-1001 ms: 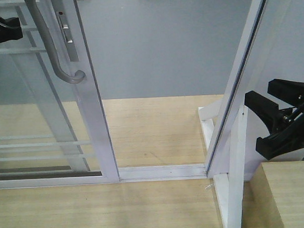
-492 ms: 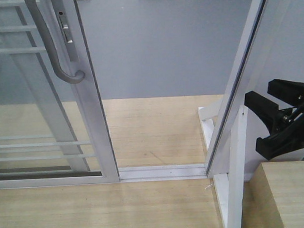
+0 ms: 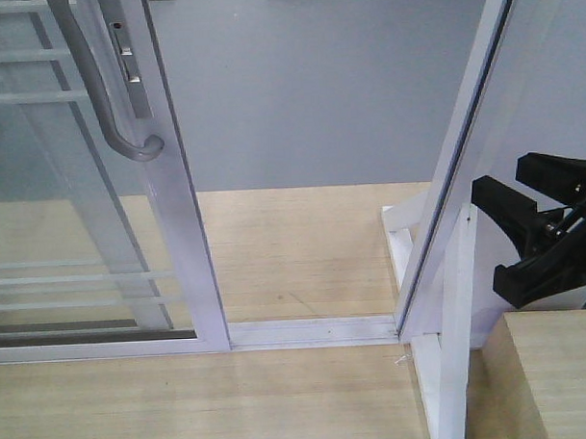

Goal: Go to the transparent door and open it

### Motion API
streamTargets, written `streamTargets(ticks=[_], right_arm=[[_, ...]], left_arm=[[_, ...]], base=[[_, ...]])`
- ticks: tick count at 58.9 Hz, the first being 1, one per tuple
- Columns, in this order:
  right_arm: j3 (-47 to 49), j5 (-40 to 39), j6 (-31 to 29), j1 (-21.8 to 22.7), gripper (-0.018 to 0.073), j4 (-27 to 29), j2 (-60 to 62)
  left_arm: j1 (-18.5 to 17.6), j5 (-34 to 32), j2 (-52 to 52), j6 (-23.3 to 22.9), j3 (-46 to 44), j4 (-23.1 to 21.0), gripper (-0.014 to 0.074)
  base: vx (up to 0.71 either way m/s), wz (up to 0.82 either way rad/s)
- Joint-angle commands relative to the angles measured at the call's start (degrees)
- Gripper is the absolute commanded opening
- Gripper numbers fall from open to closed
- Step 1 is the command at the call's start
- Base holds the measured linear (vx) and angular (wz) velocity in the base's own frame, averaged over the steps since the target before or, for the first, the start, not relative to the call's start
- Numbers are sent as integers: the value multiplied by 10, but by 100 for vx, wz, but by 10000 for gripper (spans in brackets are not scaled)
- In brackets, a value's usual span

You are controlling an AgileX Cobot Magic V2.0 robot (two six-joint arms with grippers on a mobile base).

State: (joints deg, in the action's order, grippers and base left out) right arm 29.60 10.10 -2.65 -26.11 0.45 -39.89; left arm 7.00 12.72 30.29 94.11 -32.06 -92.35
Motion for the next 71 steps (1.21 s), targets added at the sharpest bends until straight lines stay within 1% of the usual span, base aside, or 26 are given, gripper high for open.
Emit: streamTargets(ticks=[1, 6, 12, 15, 17, 19, 23, 28, 29, 30, 31, 32, 33, 34, 37, 38, 41, 43, 46, 52, 56, 60, 62, 64, 68, 71], right_arm=[[18, -45, -4, 2, 362, -5, -1], [18, -45, -4, 2, 362, -5, -1], [18, -45, -4, 2, 362, -5, -1], [18, -45, -4, 2, 362, -5, -1], [18, -45, -4, 2, 362, -5, -1], [18, -45, -4, 2, 362, -5, -1], [18, -45, -4, 2, 362, -5, -1], [18, -45, -4, 2, 362, -5, -1], [18, -45, -4, 2, 362, -5, -1], [18, -45, -4, 2, 362, -5, -1], [18, -45, -4, 2, 362, -5, -1], [18, -45, -4, 2, 362, -5, -1], [18, -45, -4, 2, 362, -5, -1], [18, -45, -4, 2, 362, -5, -1], [18, -45, -4, 2, 362, -5, -1], [18, -45, -4, 2, 362, -5, -1], [18, -45, -4, 2, 362, -5, -1], [18, -45, -4, 2, 362, -5, -1], [18, -45, -4, 2, 362, -5, -1], [18, -48, -4, 2, 362, -5, -1], [18, -47, -4, 2, 362, -5, -1], [18, -47, -4, 2, 362, -5, -1], [18, -47, -4, 2, 362, -5, -1], [18, -47, -4, 2, 362, -5, -1], [18, -48, -4, 2, 362, -5, -1], [18, -48, -4, 2, 362, -5, -1]], left_arm=[[-1, -4, -11, -3, -9, -17, 91], [-1, 5, -18, -3, -1, -17, -4], [-1, 1, -21, -12, 11, -16, -6], [-1, 1, -25, -45, 18, -9, -6], [-1, 1, -30, -84, 24, 14, -6], [-1, 1, -37, -134, 28, 57, -6], [-1, 1, -56, -260, 37, 185, -6], [-1, -4, -84, -473, 54, 396, -6], [-1, -4, -91, -528, 58, 431, -6], [-1, -3, -96, -547, 60, 465, -6], [-1, -3, -104, -622, 68, 534, -6], [-1, -2, -109, -678, 71, 568, -6], [-1, -3, -117, -715, 77, 618, -6], [-1, -3, -122, -771, 81, 650, -6], [-2, -4, -142, -892, 99, 761, -6], [-2, -4, -147, -937, 104, 785, -6], [-3, -9, -168, -1007, 128, 859, -6], [-3, -14, -183, -1022, 143, 885, -6], [-3, -30, -204, -996, 177, 885, -6], [-14, -82, -254, -895, 245, 821, -6], [-21, -108, -282, -867, 282, 794, -6], [-25, -127, -311, -879, 321, 814, -6], [-27, -136, -320, -898, 340, 828, -6], [-30, -152, -317, -925, 356, 839, -6], [-39, -117, -315, -983, 354, 881, -6], [-50, -118, -317, -1017, 354, 910, -6]], base=[[0, 0], [0, 0], [0, 0], [0, 0], [0, 0], [0, 0], [0, 0], [0, 0], [0, 0], [0, 0], [0, 0], [0, 0], [0, 0], [0, 0], [0, 0], [0, 0], [0, 0], [0, 0], [0, 0], [0, 0], [0, 0], [0, 0], [0, 0], [0, 0], [0, 0], [0, 0]])
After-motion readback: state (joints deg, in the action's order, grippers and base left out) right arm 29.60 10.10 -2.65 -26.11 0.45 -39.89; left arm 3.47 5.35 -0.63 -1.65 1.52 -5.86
